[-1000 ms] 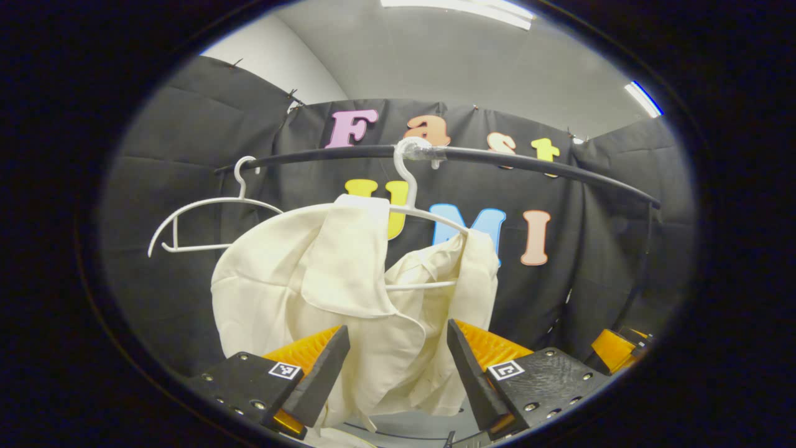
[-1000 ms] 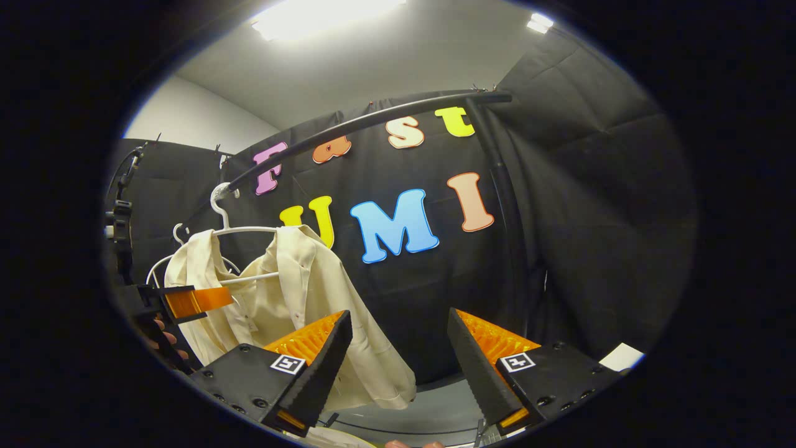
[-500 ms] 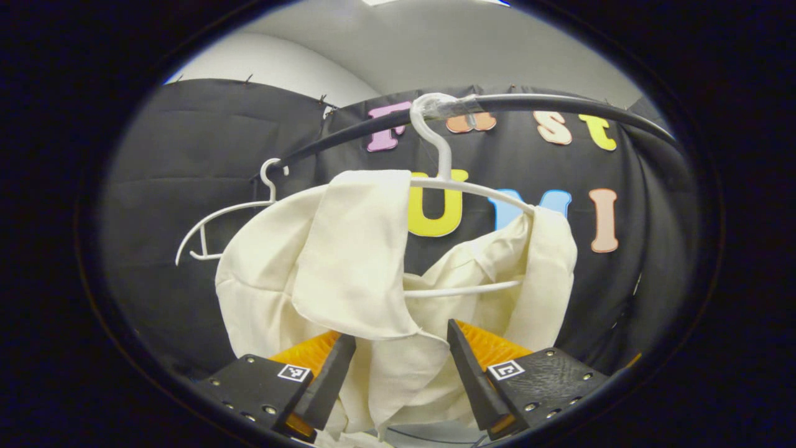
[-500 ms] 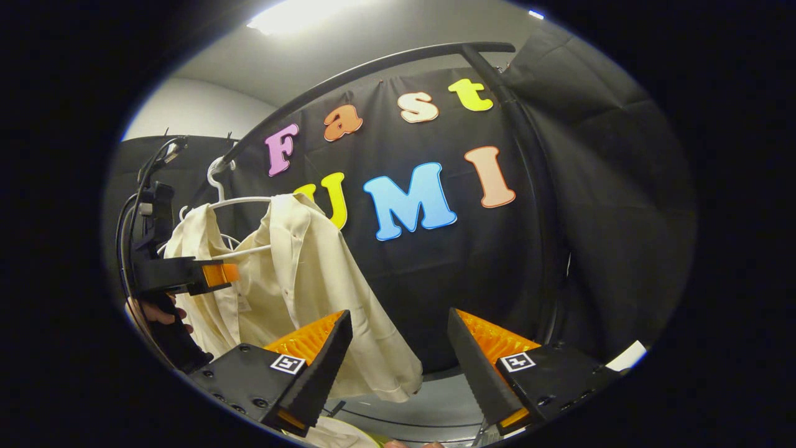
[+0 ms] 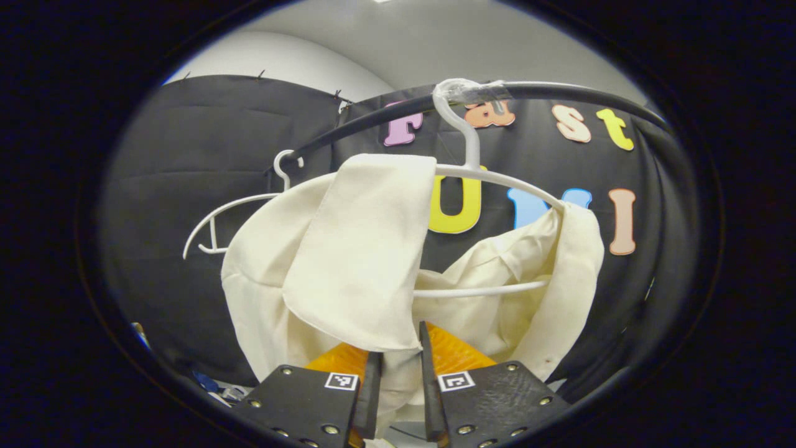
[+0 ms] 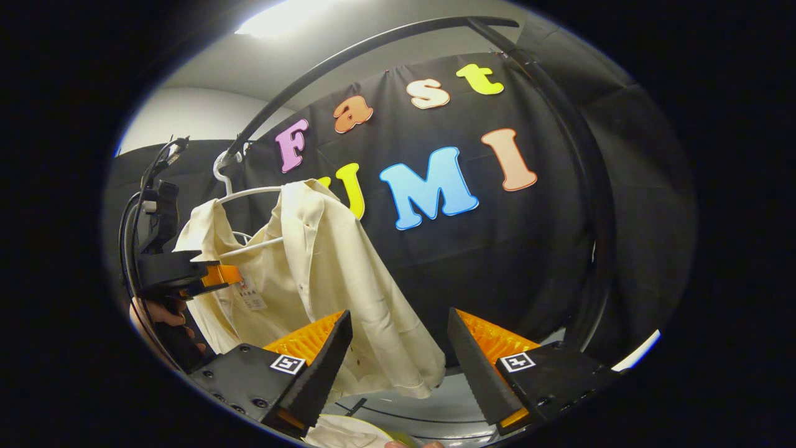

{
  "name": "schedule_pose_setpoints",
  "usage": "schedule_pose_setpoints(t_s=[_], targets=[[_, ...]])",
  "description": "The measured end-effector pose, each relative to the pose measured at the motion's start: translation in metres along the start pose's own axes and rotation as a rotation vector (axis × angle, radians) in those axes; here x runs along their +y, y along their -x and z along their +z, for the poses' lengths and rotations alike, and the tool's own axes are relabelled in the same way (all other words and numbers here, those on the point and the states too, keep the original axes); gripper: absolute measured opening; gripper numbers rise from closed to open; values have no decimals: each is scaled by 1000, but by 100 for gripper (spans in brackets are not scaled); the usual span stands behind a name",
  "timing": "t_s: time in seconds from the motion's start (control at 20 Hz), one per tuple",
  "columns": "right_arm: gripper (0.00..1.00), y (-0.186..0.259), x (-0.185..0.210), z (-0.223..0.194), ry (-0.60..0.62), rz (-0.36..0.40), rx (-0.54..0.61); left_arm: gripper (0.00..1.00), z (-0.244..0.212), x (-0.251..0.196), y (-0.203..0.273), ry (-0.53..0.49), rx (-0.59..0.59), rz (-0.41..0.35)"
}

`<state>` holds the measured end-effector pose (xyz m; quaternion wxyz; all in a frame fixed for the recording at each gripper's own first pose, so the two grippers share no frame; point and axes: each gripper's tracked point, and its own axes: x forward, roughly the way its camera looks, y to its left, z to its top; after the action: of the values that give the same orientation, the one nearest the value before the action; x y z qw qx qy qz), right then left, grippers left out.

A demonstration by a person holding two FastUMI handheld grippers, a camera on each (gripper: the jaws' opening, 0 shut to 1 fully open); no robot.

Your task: Grasp the clothes on the hanger with both hands and then place them into the laundry hamper below.

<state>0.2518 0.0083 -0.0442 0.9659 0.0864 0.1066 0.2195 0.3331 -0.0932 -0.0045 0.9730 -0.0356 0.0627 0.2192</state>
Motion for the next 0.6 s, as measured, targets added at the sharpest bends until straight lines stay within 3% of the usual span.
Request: schedule_pose_setpoints(t_s=[0.05,0.1,0.15,0.6], targets=[[98,-2,3,-1,1,7,5,32,0,3,2,-28,1,-8],[98,-6,7,1,-2,16,5,30,2,21,-1,-38,-12,37],[98,-10,13,3,-8,22,1,1,-1,15,-1,-18,-5,-25],[98,-43,82,37,-26,154,-33,2,15,30,43,31,-5,-147]])
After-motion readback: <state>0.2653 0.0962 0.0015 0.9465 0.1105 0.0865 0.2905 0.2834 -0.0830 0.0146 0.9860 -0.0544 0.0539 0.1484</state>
